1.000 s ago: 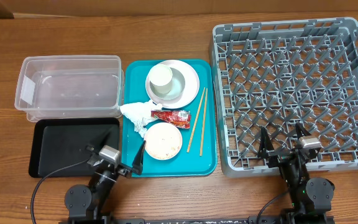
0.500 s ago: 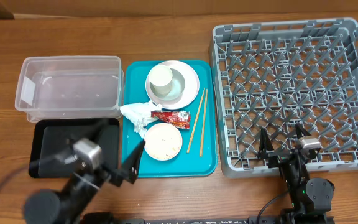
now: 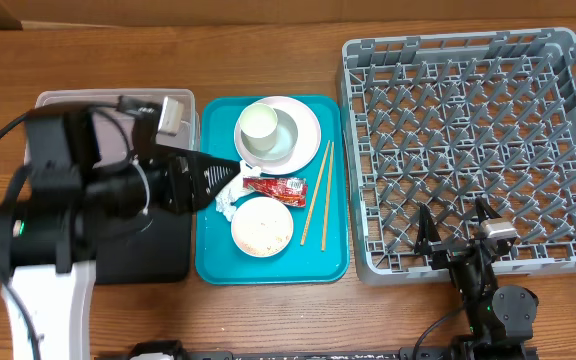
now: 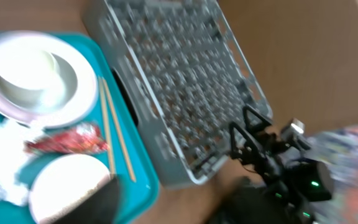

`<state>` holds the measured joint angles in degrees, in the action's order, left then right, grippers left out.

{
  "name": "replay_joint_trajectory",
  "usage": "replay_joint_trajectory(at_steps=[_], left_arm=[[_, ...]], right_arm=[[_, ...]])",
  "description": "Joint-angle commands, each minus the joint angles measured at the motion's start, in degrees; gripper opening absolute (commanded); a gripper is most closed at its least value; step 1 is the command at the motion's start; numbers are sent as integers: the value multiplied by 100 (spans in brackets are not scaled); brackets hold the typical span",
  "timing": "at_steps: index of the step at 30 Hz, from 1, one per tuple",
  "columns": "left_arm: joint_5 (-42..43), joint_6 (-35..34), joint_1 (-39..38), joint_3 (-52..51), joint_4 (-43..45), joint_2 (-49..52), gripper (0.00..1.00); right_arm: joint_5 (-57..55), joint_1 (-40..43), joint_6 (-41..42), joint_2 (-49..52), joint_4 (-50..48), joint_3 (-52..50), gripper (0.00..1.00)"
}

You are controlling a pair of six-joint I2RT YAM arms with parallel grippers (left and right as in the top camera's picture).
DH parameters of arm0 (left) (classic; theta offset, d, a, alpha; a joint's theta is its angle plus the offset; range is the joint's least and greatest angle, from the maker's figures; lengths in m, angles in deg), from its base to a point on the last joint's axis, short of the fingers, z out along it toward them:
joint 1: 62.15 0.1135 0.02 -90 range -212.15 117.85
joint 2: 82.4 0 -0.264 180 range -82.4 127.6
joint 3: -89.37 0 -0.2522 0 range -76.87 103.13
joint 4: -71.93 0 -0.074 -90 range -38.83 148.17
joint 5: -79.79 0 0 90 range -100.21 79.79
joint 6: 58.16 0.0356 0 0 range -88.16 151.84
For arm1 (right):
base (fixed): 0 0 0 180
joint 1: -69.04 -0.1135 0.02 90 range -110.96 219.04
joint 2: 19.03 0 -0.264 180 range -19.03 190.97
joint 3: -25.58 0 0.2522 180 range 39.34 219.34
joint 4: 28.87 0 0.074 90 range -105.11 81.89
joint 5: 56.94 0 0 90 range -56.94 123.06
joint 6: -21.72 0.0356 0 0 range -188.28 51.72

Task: Sort waste into correct bins and load items into the dishwasher
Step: 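Move the left gripper over the pink rice bowl on the teal tray, then lower the left gripper and grasp the rim of the pink bowl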

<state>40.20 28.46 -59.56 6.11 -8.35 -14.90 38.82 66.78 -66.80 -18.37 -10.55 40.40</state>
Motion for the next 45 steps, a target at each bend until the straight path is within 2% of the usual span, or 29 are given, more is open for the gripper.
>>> replay_joint_trajectory(at_steps=[1, 3, 6, 10, 13, 14, 16, 20, 25, 28, 33, 45], left_arm=[[540, 125, -188, 133, -267, 437, 4], [343, 125, -385, 94, -400, 608, 4], [-404, -236, -859, -57, -387, 719, 4], [-2238, -1123, -1759, -195, -350, 739, 4], [-3283, -1631, -2472, -205, -306, 756, 5], [-3630, -1823, -2719, -205, -269, 778, 7], [-4262, -2253, -3220, -216, -160, 866, 20], [-4988, -2780, -3947, -223, -4, 1187, 22], [-5276, -2994, -4516, -223, 76, 1805, 27], [-5276, -2992, -4680, -223, 133, 2273, 35], [-5272, -2990, -4684, -223, 155, 2981, 30], [-5536, -2986, -4682, -223, 223, 3836, 26]], right_arm=[[11, 13, 4, -50, -33, -61, 100], [9, 13, 4, -50, -33, -61, 100], [11, 13, 4, -50, -33, -61, 100], [11, 13, 7, -50, -33, -61, 100], [9, 13, 7, -50, -33, -61, 100], [9, 13, 7, -50, -33, -61, 100], [11, 13, 7, -50, -33, -61, 100], [9, 13, 7, -50, -33, -61, 100], [11, 13, 4, -50, -33, -61, 100], [11, 13, 7, -50, -33, -61, 100], [11, 13, 7, -50, -33, -61, 100], [11, 13, 7, -50, -33, -61, 100]])
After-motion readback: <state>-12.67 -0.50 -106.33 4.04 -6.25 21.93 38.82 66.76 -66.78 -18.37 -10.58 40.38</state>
